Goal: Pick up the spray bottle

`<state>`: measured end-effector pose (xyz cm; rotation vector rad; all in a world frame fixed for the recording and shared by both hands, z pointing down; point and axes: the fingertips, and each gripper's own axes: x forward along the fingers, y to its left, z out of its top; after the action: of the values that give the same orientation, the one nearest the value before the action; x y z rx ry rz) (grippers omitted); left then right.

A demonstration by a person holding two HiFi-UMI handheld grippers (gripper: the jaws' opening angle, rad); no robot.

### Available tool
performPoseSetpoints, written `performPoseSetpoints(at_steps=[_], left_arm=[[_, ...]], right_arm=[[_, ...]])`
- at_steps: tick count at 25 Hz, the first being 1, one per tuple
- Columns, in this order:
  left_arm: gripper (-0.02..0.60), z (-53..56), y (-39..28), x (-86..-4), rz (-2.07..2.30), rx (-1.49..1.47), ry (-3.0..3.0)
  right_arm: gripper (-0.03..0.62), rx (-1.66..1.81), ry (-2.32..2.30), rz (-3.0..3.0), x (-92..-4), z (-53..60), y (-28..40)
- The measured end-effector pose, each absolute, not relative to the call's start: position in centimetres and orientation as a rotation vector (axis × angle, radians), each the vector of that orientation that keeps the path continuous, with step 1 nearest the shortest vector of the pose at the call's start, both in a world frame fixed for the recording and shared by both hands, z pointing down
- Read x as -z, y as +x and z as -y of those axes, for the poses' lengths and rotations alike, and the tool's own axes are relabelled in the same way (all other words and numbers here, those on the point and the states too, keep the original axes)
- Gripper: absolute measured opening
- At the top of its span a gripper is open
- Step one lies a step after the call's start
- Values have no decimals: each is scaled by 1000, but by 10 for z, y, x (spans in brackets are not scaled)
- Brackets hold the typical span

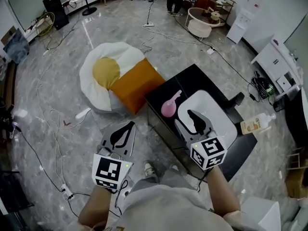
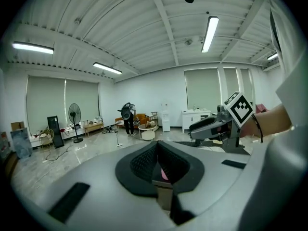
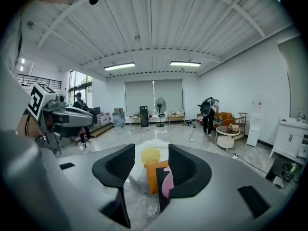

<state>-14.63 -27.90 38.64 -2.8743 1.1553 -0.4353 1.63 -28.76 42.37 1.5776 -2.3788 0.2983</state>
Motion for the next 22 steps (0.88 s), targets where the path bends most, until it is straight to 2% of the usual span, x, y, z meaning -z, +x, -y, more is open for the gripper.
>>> performPoseSetpoints(at_steps=[9,22], left_arm=[[20,330,-144,-426,-1330,406,-2885],[20,360,-104,-504,-1314,636,-2959]], right_arm=[[249,-386,1507,2323,-489,326,22],[267,-477,1378,2256,-581,379,45]])
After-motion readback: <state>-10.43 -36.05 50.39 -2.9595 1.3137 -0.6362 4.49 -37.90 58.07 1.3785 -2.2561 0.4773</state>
